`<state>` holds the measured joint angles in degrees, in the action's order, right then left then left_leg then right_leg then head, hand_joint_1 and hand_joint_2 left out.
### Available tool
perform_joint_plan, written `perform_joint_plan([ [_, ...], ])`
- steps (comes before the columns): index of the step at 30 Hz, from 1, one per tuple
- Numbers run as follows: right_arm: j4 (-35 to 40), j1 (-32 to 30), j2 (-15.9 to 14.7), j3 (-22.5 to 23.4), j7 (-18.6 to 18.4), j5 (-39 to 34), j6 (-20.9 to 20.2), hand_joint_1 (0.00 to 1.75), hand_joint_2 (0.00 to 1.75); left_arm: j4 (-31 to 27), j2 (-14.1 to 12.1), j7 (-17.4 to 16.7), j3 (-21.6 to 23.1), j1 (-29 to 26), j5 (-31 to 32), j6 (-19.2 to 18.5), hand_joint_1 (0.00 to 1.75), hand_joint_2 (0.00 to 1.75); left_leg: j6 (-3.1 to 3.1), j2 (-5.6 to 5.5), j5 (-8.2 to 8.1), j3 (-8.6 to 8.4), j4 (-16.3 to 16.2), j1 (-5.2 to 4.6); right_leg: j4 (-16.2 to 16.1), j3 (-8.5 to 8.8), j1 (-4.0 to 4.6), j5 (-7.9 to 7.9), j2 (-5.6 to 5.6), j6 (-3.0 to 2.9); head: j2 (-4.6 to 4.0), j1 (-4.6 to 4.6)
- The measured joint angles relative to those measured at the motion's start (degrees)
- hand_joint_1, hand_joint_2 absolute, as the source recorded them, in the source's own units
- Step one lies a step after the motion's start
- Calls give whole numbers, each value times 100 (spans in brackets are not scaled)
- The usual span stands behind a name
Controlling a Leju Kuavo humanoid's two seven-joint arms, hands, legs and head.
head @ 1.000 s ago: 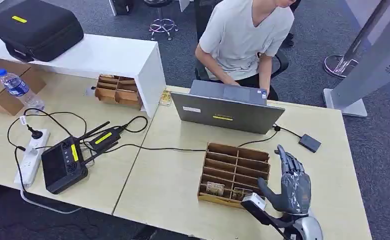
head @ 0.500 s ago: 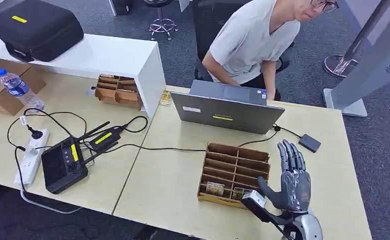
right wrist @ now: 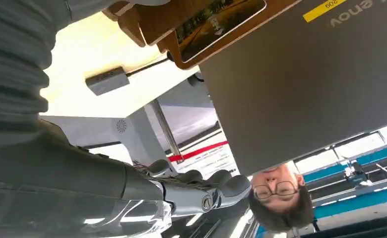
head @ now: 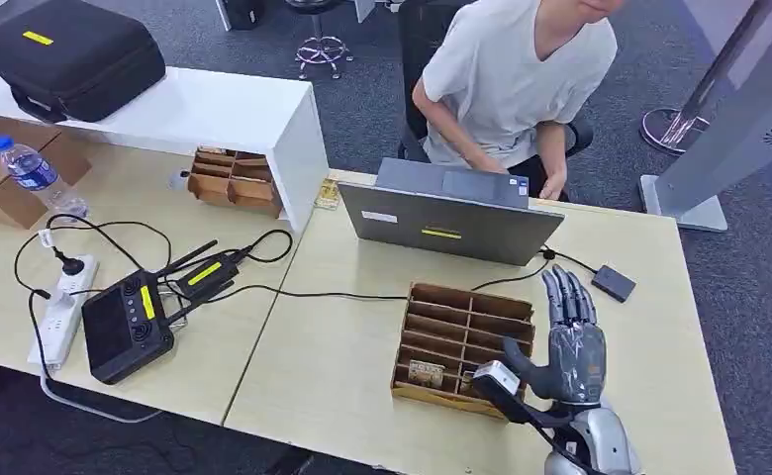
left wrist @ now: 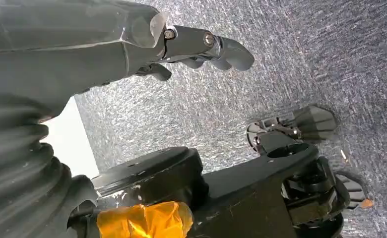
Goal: Pass the card to the sensor for recognition and then transmit it.
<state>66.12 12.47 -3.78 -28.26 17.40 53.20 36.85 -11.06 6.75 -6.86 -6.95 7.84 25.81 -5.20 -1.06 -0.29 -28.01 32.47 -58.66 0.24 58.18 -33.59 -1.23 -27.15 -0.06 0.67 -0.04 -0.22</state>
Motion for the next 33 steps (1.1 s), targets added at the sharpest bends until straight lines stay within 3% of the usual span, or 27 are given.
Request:
perform_joint_plan([
  [1, -13, 6, 5, -4, 0, 0, 0, 175, 175, 0, 0, 0, -2, 0, 0, -2, 0, 175, 0, 0, 0, 0, 0, 0, 0, 0, 0, 0, 0, 0, 0, 0],
  [33, -83, -123, -116, -39, 83, -452, -7, 175, 175, 0, -4, 39, -37, -3, 0, 2, 0, 175, 0, 1, 0, -2, 0, 0, 0, 0, 0, 0, 1, 0, 0, 0],
])
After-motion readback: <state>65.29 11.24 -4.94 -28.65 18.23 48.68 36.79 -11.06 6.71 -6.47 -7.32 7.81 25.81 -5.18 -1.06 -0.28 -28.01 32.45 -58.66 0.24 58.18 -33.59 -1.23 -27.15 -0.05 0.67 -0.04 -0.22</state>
